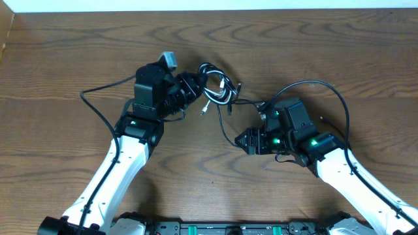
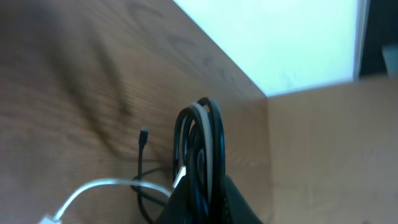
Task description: Untangle cables
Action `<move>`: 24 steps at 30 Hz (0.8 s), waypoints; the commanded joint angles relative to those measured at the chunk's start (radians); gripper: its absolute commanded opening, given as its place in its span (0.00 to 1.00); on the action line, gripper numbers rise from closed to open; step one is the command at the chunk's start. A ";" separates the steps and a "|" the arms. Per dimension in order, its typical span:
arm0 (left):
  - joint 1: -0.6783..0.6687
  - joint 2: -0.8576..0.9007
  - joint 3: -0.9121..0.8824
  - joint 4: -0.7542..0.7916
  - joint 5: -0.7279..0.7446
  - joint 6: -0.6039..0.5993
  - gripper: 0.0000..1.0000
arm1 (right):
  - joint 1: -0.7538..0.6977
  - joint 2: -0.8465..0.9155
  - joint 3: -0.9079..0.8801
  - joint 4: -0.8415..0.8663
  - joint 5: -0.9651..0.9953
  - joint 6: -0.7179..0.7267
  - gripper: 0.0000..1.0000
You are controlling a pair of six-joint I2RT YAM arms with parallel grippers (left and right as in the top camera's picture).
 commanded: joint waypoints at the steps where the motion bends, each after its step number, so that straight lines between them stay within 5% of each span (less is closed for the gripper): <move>1: 0.002 0.005 0.014 0.006 0.121 0.278 0.08 | 0.007 0.001 0.000 0.000 0.058 -0.003 0.72; 6: 0.002 0.006 0.014 -0.027 0.120 0.414 0.08 | -0.027 -0.010 0.000 0.000 0.063 -0.003 0.72; 13: 0.000 0.006 0.014 -0.102 0.124 0.447 0.07 | -0.089 -0.075 0.000 0.064 -0.049 -0.049 0.45; 19: 0.000 0.006 0.014 -0.108 0.272 0.441 0.08 | -0.095 -0.089 0.000 0.142 -0.084 -0.056 0.54; 24: 0.000 0.006 0.014 -0.096 0.335 0.278 0.08 | -0.094 -0.089 0.000 0.151 -0.100 -0.056 0.55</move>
